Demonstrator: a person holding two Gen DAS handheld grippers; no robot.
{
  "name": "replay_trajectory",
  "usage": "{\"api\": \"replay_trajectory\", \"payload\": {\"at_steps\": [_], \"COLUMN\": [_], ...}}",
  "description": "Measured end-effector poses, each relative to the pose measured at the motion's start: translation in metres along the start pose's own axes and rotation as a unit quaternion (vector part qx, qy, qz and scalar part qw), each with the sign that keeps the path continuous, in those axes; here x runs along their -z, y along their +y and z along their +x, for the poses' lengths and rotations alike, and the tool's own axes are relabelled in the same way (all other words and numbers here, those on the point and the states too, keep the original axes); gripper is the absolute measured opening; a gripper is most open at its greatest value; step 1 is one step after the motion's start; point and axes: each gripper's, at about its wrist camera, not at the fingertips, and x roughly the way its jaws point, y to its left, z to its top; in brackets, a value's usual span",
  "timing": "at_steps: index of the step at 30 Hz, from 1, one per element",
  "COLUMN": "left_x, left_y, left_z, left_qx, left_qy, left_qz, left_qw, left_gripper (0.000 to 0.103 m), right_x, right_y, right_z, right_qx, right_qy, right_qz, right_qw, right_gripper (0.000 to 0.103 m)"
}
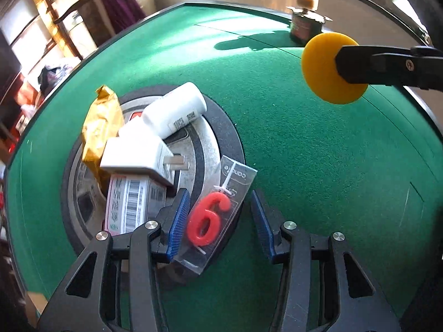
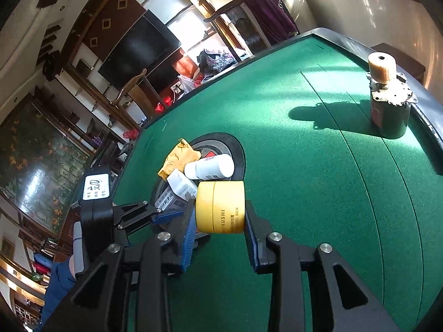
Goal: Organize objects
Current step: 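Grasp the yellow tape roll with right tool while left tool grasps the red-numeral candle package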
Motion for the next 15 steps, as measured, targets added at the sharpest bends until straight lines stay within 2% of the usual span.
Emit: {"api": "replay_trajectory", "payload": {"at_steps": [2, 3, 6, 9, 15], "left_x": [0.008, 0.013, 0.036, 0.065, 0.104], "left_y": [-0.003, -0.005, -0.016, -0.019, -0.016], "left_z": [-0.005, -0.007, -0.019, -0.032, -0.066], "left_qx": [-0.004, -0.007, -0.023, -0.022, -0.039], "left_qy": [0.005, 0.004, -0.009, -0.031, -0.101], "left_qz": [-0.042, -0.055, -0.109, -0.176, -0.245], "left_qw": [0.9991, 0.9985, 0.9938, 0.9836, 0.9635], "left_gripper": [0.029, 0.027, 0.027, 0.027, 0.027], "right_x": [0.001, 0.001, 0.001, 0.002, 0.011], "right_y": [0.000, 0.001, 0.003, 0.007, 0.025], "right_z": [0.000, -0.001, -0.003, -0.004, 0.003], "right_qx": [0.000, 0.000, 0.000, 0.001, 0.009], "right_qy": [0.001, 0.001, -0.003, -0.007, -0.005], "right_qz": [0.002, 0.002, 0.000, -0.005, -0.036], "right_qw": [1.000, 1.000, 1.000, 1.000, 0.999], "right_gripper": [0.032, 0.032, 0.032, 0.032, 0.032]}}
